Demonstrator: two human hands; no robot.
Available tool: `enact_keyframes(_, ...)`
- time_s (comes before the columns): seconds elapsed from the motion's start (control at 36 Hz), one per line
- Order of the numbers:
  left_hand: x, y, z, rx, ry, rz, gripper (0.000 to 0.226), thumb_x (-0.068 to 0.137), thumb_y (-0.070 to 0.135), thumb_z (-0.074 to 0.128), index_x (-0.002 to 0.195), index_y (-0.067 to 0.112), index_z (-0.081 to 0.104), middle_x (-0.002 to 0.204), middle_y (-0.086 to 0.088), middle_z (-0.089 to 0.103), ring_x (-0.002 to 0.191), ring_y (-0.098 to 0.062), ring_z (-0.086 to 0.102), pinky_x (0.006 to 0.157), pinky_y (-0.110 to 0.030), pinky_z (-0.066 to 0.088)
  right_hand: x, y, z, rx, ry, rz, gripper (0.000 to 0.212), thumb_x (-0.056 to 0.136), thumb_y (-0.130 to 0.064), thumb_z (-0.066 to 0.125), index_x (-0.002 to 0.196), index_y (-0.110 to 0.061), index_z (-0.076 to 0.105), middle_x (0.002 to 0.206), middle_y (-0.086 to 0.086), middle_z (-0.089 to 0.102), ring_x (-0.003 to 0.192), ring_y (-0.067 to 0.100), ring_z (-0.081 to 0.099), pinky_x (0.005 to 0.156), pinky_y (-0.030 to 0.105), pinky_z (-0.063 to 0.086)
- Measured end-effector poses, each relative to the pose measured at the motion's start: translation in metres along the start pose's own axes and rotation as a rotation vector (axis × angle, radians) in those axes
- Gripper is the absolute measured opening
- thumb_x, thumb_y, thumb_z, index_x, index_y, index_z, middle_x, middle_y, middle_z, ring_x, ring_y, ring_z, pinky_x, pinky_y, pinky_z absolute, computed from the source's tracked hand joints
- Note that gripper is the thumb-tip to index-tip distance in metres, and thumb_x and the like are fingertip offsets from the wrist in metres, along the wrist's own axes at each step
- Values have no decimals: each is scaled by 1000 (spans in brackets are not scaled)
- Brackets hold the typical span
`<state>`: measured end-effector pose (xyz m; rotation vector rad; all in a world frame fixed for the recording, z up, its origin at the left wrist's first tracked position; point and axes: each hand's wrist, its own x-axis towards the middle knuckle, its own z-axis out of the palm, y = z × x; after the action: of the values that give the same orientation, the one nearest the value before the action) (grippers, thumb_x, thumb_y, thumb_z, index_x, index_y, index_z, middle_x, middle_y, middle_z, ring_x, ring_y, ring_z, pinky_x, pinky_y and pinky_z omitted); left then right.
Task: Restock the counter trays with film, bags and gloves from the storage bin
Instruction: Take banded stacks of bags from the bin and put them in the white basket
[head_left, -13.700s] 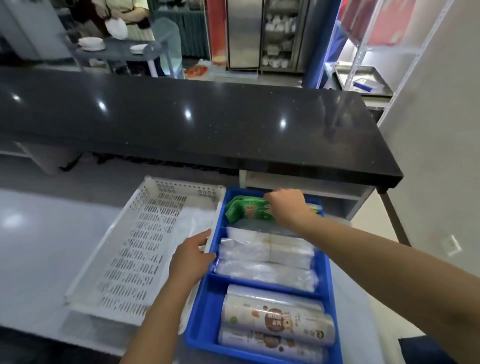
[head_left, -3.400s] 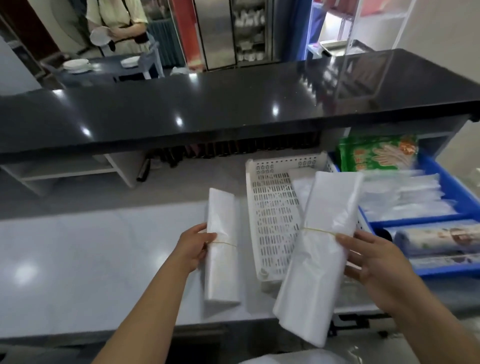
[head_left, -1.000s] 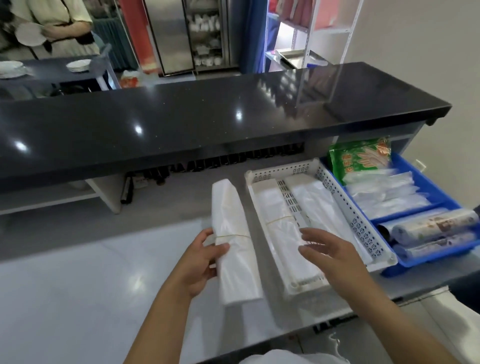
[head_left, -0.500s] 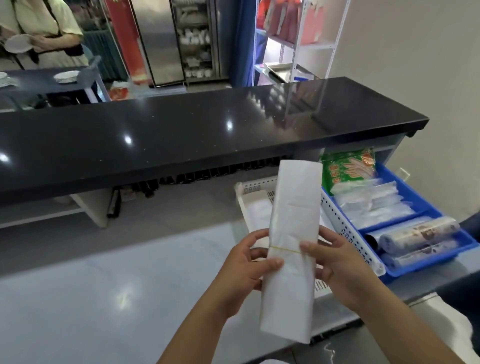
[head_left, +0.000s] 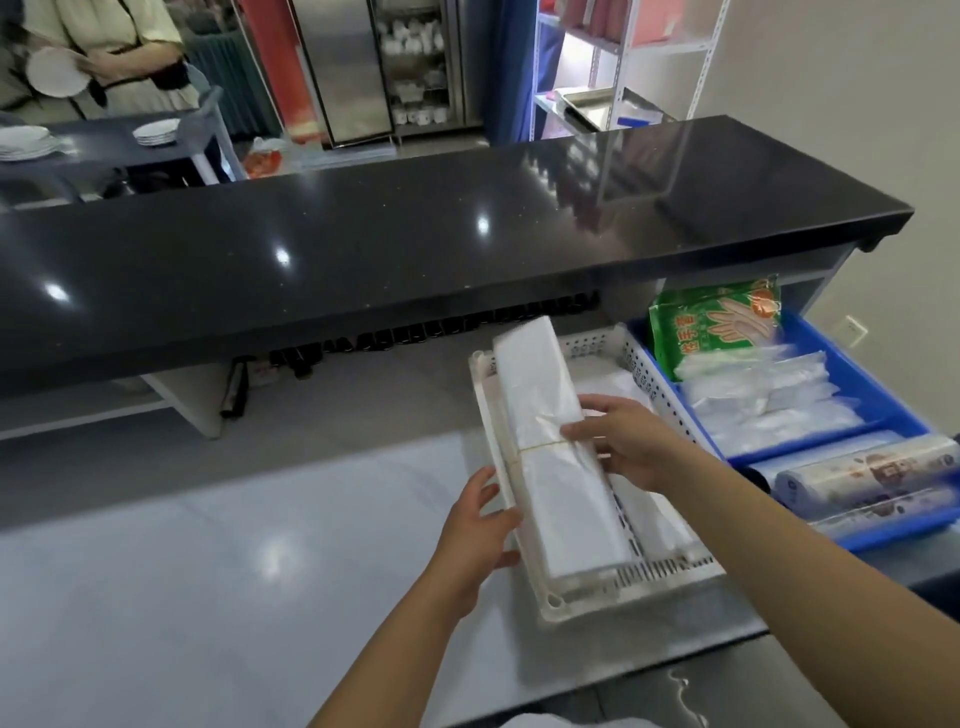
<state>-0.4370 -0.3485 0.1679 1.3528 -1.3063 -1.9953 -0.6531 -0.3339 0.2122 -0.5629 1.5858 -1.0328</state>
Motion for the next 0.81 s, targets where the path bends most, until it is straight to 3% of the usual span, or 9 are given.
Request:
enact_keyframes(0.08,0,0,6,-32,5,-11,47,96,5,54,131,36,50,131,5,57,111,-17,62,74,-39,62,15,17,15,-209,96,1,56,74,9,73,123,-16,61,94,12,68,74,25,65,54,30,53)
enact_keyframes(0.19,2,-2,10,6,23,-19,46,98,7,50,134,36,49,130,3,59,114,-18,62,78,-43,62,19,42,23,-380,167,-48,70,72,3,73,135,-20,53,98,5,65,79,22,67,62,33,57)
enact_keyframes(0.25,3,-3,11,20,35,-19,47,98,8,50,136,35,49,131,3,60,114,-19,62,78,-43,62,18,46,23,-437,204,-96,67,74,-2,71,134,-25,53,87,-6,61,70,16,65,58,31,56)
enact_keyframes(0.31,3,-3,11,26,41,-18,48,98,8,51,137,36,49,131,3,60,113,-18,63,74,-39,62,17,50,23,-550,218,-166,66,77,-9,69,136,-30,50,86,-10,59,73,15,64,63,35,57)
enact_keyframes(0.39,4,-3,10,22,45,-26,47,99,9,53,136,38,50,130,4,61,112,-17,63,70,-34,61,14,55,27,-822,200,-224,65,85,-21,65,143,-39,41,121,-3,57,103,19,60,82,36,53)
enact_keyframes(0.47,4,-5,9,11,38,-41,47,98,11,54,134,41,52,129,6,63,112,-15,64,71,-35,61,15,63,30,-1002,191,-290,51,92,-24,59,140,-37,48,145,-2,44,129,23,41,94,38,44)
enact_keyframes(0.61,7,-9,7,12,35,-77,48,98,15,56,128,52,55,121,14,68,108,-9,67,71,-37,61,13,71,26,-1126,149,-336,48,94,-33,50,143,-36,45,155,-1,36,142,29,28,107,46,38)
enact_keyframes(0.81,9,-15,6,31,62,-96,46,98,20,59,131,52,52,118,21,69,104,-4,68,70,-33,60,18,68,15,-1174,74,-384,49,93,-41,52,141,-35,46,159,-1,29,145,29,18,111,48,30)
